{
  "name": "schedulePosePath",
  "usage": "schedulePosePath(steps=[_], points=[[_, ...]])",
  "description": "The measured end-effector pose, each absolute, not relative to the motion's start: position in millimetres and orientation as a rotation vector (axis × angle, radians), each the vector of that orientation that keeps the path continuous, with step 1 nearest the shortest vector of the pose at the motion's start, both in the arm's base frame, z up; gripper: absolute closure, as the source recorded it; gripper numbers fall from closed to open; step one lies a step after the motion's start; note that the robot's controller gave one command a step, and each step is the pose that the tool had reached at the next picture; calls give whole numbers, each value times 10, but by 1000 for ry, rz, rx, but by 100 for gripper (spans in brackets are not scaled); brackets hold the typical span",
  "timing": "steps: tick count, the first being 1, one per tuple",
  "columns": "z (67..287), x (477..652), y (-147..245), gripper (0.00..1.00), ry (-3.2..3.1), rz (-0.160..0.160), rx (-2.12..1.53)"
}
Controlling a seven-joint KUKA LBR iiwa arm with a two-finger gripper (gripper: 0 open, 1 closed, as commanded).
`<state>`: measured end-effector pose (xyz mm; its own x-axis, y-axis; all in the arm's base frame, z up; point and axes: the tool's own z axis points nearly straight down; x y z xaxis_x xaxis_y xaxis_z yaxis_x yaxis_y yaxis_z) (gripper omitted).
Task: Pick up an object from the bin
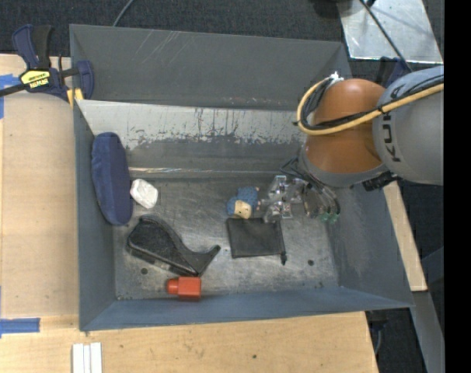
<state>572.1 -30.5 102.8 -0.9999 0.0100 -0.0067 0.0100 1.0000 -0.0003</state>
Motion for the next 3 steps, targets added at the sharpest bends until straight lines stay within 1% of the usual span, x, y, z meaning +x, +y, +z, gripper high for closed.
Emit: schedulePosePath(steps=[1, 2, 3], points=[[1014, 5714, -305, 0, 3138, -1, 13], [765, 5932, -3, 0, 3129, -2, 253], [787, 5959, -7, 100, 3118, 0, 254]])
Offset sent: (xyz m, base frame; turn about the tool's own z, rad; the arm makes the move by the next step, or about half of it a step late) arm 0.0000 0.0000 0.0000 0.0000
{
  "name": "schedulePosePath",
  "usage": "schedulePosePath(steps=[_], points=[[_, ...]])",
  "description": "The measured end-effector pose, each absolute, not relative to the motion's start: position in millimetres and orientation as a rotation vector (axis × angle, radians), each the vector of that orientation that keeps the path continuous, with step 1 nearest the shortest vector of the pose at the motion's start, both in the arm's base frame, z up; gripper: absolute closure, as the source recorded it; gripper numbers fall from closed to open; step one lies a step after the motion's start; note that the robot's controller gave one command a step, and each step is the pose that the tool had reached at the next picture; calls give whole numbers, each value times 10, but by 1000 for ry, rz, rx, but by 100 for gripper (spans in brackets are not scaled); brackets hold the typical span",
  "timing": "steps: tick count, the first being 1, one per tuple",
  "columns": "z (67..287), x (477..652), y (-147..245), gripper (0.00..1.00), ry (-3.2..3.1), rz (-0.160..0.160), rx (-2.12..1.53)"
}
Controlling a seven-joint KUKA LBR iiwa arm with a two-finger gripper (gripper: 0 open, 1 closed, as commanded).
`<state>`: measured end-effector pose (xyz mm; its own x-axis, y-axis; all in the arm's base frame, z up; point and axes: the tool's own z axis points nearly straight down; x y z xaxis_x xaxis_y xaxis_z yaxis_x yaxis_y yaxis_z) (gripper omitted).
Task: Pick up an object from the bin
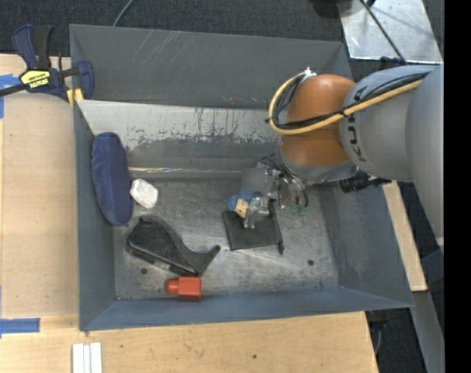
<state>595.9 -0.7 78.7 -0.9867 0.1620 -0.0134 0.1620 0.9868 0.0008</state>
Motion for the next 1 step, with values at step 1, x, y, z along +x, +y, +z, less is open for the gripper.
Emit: schedulePosePath(steps=[1], points=[[2179, 5824, -73, 100, 3122, 0, 221]])
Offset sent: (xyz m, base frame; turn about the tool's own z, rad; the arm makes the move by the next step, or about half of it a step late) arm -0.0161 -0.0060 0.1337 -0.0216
